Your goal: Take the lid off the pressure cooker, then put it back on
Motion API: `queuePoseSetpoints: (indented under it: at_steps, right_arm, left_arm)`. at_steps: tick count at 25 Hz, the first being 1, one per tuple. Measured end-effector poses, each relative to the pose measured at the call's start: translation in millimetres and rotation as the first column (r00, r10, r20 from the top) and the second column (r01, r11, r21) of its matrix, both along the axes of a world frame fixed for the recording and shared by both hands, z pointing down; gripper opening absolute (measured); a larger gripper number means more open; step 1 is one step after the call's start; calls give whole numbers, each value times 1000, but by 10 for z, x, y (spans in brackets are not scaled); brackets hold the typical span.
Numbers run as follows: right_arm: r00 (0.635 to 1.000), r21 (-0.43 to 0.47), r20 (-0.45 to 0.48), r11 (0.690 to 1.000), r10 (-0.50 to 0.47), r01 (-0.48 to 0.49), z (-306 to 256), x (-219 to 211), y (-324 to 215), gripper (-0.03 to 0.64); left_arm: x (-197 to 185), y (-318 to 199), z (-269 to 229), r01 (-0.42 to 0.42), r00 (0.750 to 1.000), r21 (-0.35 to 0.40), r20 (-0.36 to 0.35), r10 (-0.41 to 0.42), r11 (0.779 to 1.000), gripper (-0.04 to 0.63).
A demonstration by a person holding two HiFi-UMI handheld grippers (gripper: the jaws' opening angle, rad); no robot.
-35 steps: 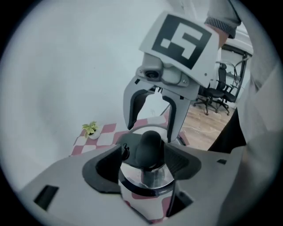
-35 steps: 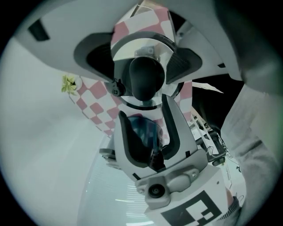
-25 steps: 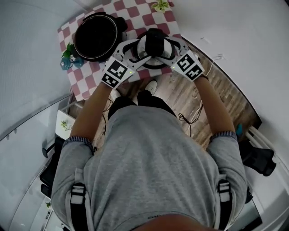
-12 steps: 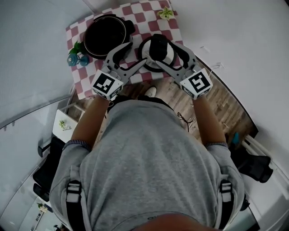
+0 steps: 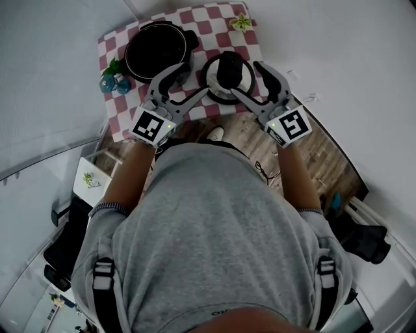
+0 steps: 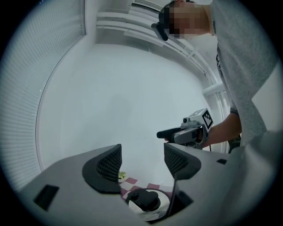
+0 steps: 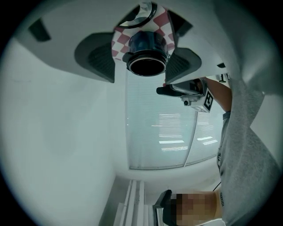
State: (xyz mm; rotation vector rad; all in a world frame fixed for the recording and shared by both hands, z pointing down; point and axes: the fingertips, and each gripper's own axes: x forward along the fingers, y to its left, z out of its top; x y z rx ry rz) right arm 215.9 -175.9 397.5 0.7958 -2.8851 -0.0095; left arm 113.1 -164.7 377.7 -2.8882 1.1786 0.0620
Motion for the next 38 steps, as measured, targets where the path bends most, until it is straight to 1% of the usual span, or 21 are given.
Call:
queuePoseSetpoints:
  at_steps: [6, 9, 13, 15, 17, 19, 22, 24, 27, 31, 35, 38]
  right_arm:
    - [1000, -6, -11, 1000, 29, -29, 51, 137, -51, 391]
    - [999, -22, -18, 999, 40, -40, 119, 208, -82, 394]
    - [997, -50, -65, 998, 39, -43, 309, 301, -153, 393]
    - [995, -82, -91, 996, 28, -35, 457, 339, -203, 391]
    - [992, -115, -124, 993, 14, -28, 605, 366, -235, 391]
    - [987, -142, -160, 990, -9, -14, 767, 371, -245, 391]
    - [975, -180, -216, 984, -51, 11, 1050, 370, -279, 390]
    - [962, -207, -258, 978, -85, 31, 1243, 357, -302, 391]
    - [931, -237, -336, 970, -142, 62, 1519, 309, -325, 391]
    - [879, -292, -427, 952, -214, 90, 1925, 267, -327, 391]
    - [840, -320, -484, 943, -245, 90, 2193, 265, -384, 390]
    - [806, -335, -531, 938, -263, 86, 2357, 265, -426, 390]
  left_arm:
    - [49, -100, 65, -11, 1000, -14, 17, 11, 1000, 327]
    - [141, -153, 175, -27, 998, -48, 60, 30, 998, 327]
    - [324, -242, 360, -71, 991, -54, 113, 77, 996, 326]
    - [437, -289, 505, -96, 983, -101, 147, 110, 990, 327]
    - [565, -320, 665, -120, 973, -161, 177, 148, 980, 327]
    - [689, -328, 859, -142, 957, -213, 222, 189, 967, 327]
    - [841, -377, 1197, -166, 922, -283, 296, 251, 945, 327]
    - [915, -423, 1439, -173, 890, -323, 352, 288, 930, 327]
    - [1013, -474, 1846, -173, 828, -379, 444, 343, 909, 327]
    - [1125, -548, 2290, -173, 731, -433, 545, 411, 884, 327]
    - [1156, -632, 2597, -180, 642, -458, 616, 456, 871, 327]
    - [1126, -673, 2782, -172, 594, -487, 643, 485, 856, 327]
